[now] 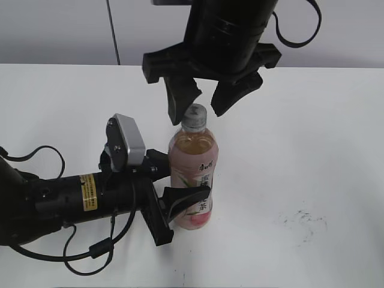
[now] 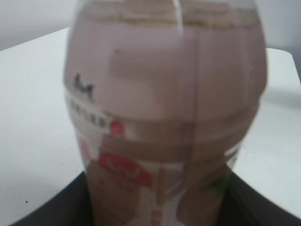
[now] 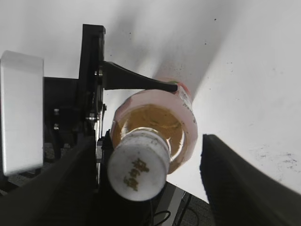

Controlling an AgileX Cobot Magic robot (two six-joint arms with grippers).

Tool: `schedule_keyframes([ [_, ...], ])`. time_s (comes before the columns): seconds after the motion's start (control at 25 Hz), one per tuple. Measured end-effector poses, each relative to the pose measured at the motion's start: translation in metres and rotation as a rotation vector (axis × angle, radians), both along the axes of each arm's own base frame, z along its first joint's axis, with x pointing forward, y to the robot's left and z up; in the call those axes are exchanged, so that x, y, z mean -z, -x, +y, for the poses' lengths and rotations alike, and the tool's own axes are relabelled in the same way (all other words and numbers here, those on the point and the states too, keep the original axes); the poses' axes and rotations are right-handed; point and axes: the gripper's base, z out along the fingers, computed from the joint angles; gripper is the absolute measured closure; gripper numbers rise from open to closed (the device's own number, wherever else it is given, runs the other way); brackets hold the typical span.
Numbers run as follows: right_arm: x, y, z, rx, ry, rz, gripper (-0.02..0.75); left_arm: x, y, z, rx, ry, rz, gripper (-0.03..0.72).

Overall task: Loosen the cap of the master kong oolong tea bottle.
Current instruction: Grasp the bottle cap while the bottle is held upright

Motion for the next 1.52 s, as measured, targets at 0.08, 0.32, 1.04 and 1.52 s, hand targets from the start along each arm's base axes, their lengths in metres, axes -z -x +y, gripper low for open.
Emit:
schedule_keyframes([
  [0.08,0.0,0.0,0.0,0.0,0.0,0.0,0.318,0.0,0.0,0.0,0.0,0.0,0.0,0.312],
  [0.32,0.0,0.001,0.002,-0.293,0.024,-0.079,0.465,0.0,0.0,0.0,0.0,0.0,0.0,0.312],
  [1.04,0.0,0.003,0.003,-1.303,0.12,-0.371,0.456,0.0,0.0,0.0,0.003,-0.002,-0.004,0.314],
  [1.52,-0.027,0.003,0.005,-0.757,-0.003,-0.3,0.152,0.0,0.0,0.0,0.001,-0.001,-0.001,0.314],
])
